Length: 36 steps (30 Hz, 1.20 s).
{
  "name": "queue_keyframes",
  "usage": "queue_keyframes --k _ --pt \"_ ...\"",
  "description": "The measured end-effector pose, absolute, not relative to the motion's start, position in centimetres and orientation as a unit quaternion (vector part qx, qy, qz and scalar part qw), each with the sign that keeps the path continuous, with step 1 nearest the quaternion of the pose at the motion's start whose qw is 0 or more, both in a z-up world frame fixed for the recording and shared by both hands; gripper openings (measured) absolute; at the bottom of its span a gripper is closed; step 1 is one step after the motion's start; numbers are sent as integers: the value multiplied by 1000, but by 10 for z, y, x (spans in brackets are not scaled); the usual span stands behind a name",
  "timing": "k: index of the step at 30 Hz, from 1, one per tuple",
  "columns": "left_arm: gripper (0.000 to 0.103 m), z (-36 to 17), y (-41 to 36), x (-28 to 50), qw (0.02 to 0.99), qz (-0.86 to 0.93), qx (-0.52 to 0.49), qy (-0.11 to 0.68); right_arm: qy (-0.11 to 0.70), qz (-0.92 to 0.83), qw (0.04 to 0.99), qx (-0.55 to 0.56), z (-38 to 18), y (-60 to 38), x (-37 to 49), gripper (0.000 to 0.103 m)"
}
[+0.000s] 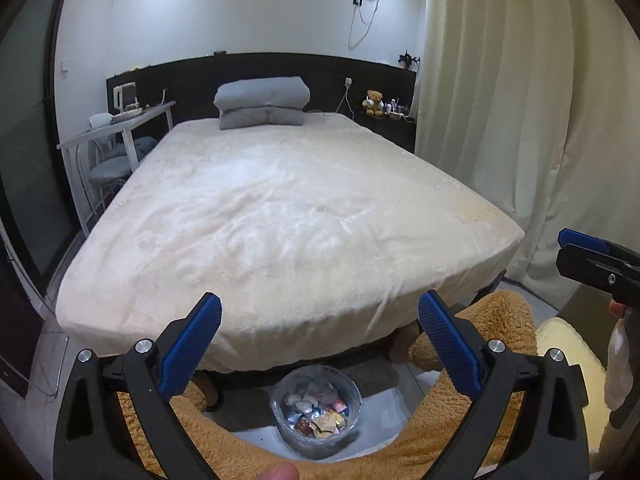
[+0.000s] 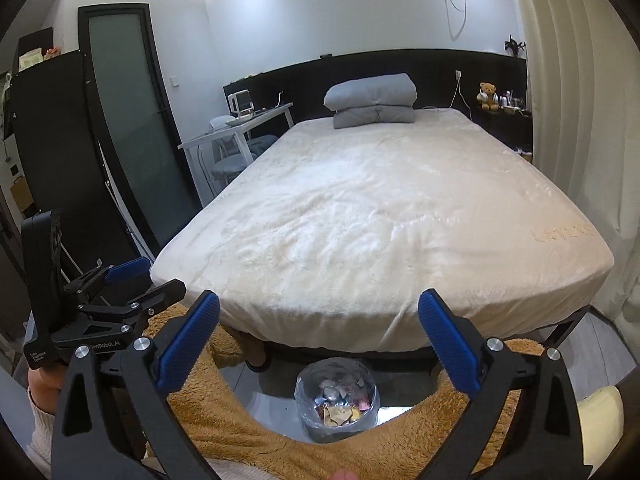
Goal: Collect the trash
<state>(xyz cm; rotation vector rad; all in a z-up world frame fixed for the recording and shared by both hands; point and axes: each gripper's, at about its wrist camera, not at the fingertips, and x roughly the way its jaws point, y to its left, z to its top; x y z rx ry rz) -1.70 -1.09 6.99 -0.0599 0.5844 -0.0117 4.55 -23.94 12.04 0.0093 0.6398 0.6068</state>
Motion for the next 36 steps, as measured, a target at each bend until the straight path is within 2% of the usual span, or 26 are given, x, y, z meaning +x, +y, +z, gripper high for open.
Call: queue_keyframes --k 15,36 --pt "96 120 -20 -72 976 -1 -9 217 242 288 926 -9 164 -254 0 98" --pt "96 126 -24 -83 980 11 -2 199 209 291 933 -26 173 -258 -31 98"
